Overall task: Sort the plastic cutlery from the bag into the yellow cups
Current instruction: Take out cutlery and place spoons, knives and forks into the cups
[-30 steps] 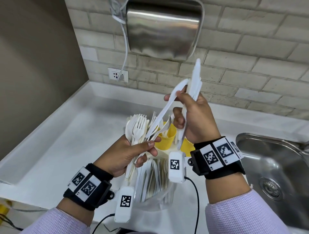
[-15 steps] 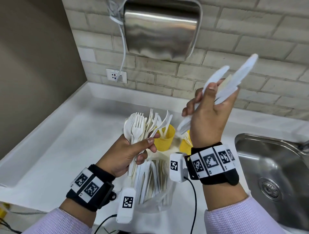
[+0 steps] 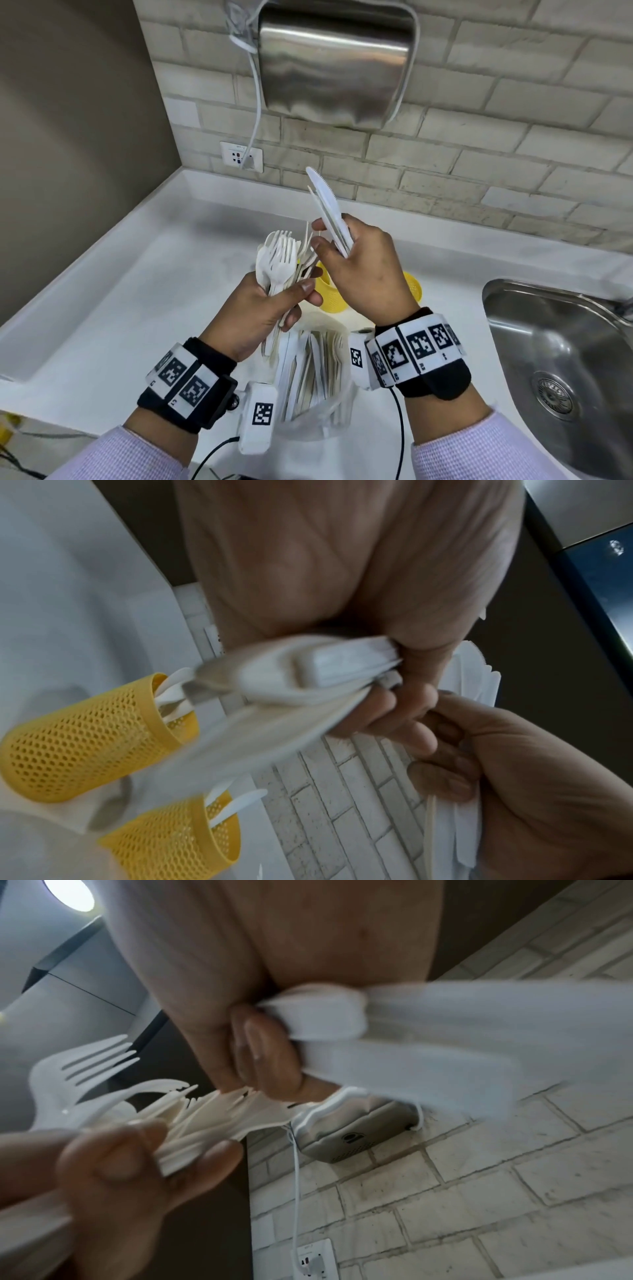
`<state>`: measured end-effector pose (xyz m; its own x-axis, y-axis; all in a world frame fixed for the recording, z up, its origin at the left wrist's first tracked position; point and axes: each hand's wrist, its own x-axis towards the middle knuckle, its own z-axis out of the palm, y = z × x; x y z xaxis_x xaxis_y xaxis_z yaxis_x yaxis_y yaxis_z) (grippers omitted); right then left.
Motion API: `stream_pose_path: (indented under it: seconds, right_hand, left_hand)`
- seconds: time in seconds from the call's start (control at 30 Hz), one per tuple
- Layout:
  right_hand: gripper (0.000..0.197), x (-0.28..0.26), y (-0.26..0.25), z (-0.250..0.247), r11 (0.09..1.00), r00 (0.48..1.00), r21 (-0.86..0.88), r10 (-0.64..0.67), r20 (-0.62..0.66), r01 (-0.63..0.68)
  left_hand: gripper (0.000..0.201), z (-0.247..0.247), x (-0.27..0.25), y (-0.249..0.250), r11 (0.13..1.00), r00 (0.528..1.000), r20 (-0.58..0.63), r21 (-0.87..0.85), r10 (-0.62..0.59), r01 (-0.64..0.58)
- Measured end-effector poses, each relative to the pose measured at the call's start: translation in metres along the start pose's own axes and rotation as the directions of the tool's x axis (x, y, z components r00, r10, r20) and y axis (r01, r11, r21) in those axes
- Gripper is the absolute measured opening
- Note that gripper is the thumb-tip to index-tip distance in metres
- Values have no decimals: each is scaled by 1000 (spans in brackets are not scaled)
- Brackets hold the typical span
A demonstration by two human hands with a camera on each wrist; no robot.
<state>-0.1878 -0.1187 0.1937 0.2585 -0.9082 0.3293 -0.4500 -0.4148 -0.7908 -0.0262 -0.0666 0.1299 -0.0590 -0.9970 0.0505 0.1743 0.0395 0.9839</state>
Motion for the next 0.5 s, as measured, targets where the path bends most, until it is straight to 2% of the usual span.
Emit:
stream_pose_path:
  seconds: [0.1, 0.2, 0.33, 0.4, 0.5]
  right_hand:
    - [16, 0, 2, -3, 998, 993, -57, -16, 113, 23]
    - [12, 1, 1, -9, 998, 984, -53, -35, 173, 45]
    - [9, 2, 0, -19, 997, 967, 78, -43, 251, 24]
    - [9, 3, 2, -21, 982, 962, 189, -46, 269, -6]
    - [12, 2, 1, -24, 935, 976, 352, -32, 217, -48]
  left_hand:
    - [16, 0, 0, -1, 1000, 1000, 10, -11, -3, 4]
    - [14, -1, -1, -2, 999, 999, 31, -11, -34, 35]
    - [13, 1, -2, -1, 997, 995, 72, -18, -68, 70]
    - [21, 1, -2, -1, 998, 993, 95, -4, -67, 68]
    - [27, 0, -2, -1, 998, 990, 128, 29, -53, 50]
